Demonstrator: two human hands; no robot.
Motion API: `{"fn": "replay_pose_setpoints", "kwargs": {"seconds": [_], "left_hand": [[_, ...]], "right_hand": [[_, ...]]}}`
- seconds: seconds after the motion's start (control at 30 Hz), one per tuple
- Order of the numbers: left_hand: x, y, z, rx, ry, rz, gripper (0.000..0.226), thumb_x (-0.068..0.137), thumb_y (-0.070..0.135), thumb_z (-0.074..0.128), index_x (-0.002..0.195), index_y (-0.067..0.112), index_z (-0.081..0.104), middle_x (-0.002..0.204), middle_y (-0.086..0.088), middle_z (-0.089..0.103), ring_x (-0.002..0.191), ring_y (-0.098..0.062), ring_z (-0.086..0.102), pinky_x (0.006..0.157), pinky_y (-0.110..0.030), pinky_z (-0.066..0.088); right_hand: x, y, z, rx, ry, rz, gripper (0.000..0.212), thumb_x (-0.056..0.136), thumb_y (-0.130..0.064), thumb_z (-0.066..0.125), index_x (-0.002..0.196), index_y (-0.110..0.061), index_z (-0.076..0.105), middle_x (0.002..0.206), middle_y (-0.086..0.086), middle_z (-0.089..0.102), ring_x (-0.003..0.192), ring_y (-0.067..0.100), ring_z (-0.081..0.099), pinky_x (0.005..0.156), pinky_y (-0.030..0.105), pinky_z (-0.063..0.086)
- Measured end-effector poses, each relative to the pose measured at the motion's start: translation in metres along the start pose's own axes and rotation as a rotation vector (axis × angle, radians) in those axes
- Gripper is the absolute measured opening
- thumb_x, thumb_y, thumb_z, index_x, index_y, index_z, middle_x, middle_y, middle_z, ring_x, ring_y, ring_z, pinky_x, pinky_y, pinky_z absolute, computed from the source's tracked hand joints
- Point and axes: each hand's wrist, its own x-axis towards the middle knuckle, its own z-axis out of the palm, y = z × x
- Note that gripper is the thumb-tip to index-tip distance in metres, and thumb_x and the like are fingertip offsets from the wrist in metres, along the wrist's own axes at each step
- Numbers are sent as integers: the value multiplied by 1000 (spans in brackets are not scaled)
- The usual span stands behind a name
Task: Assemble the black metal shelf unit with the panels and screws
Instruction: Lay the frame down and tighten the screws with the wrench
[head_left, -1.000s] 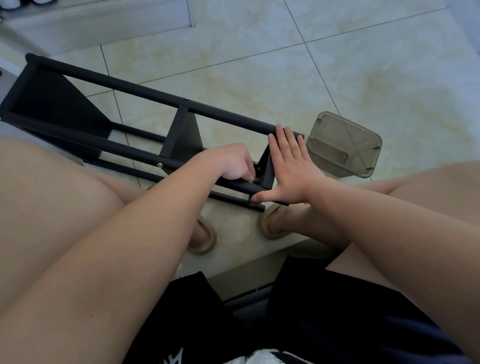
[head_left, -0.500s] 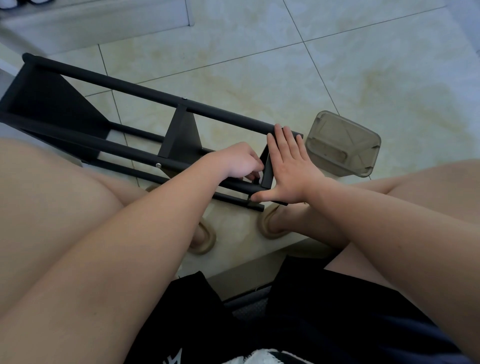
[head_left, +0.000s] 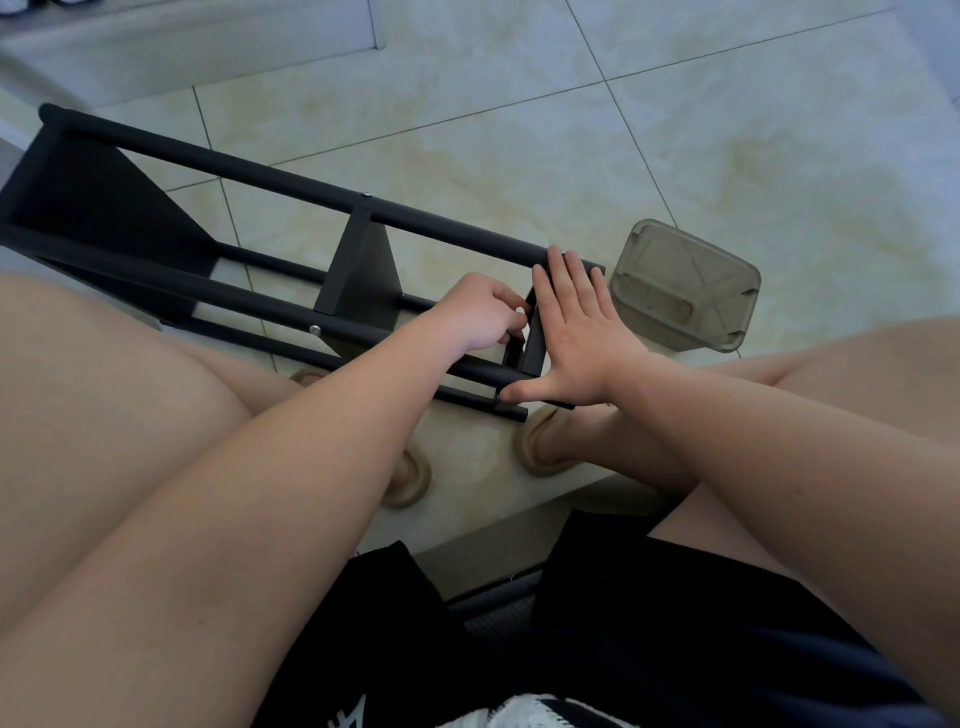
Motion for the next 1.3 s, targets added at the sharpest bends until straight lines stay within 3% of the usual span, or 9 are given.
{"fn": "replay_pose_setpoints", "kwargs": {"seconds": [0.1,0.3,0.5,0.67,0.8,0.87,1.0,1.13,1.3], "left_hand": [[0,0,-3,6,-21,-26,11,92,15,65,92,25,68,69,8,73,56,4,65,56,-18,44],[0,0,-2,30,-51,-39,11,91,16,64,87,26,65,72,7,75,67,-2,68,64,-23,47],[1,1,-3,-16,-64,-78,9,92,17,63,90,25,66,67,11,74,62,1,68,65,-22,50],[1,3,-3,47,-97,-137,15,93,26,63,91,16,74,90,1,78,86,-17,67,88,-35,55],[1,6,-2,40,-105,-170,16,97,26,61,90,15,70,66,14,73,71,-9,63,70,-27,52],[1,7,-1,45,-107,-173,16,98,25,59,90,14,69,62,15,72,69,-8,62,69,-26,51],[0,7,0,73,-128,-171,18,98,21,56,92,12,71,75,10,73,74,-10,61,79,-30,52],[-1,8,-2,117,-152,-165,22,99,18,52,100,8,72,88,6,74,76,-11,60,78,-28,50],[-1,7,-5,119,-173,-147,18,100,15,51,98,9,68,76,11,73,75,-10,60,76,-26,51]], "right_hand": [[0,0,0,-5,1,1,149,56,-101,30,158,-3,-16,163,18,-28,151,33,-29,124,52,-11],[1,1,1,-7,-1,3,150,54,-103,27,158,-3,-15,164,18,-28,151,33,-29,124,53,-10],[1,1,0,-6,-3,2,149,55,-102,28,158,-3,-15,163,18,-28,151,33,-29,124,53,-10],[0,0,0,6,-3,-2,149,56,-101,31,158,-3,-16,163,18,-28,151,32,-29,124,52,-11],[-1,-1,0,6,-1,-1,149,56,-101,32,158,-3,-16,163,18,-29,151,32,-29,124,52,-11],[-1,-1,1,7,0,-3,149,56,-101,32,158,-3,-16,163,18,-29,151,32,-29,124,52,-12],[-1,-1,1,7,4,-2,149,57,-101,33,158,-3,-17,163,18,-29,151,32,-29,124,52,-13],[-1,0,1,12,4,-3,149,56,-102,32,158,-4,-17,163,17,-29,150,32,-30,124,51,-13],[-1,0,2,7,3,-2,150,55,-102,30,158,-4,-17,163,17,-29,150,31,-30,124,52,-12]]}}
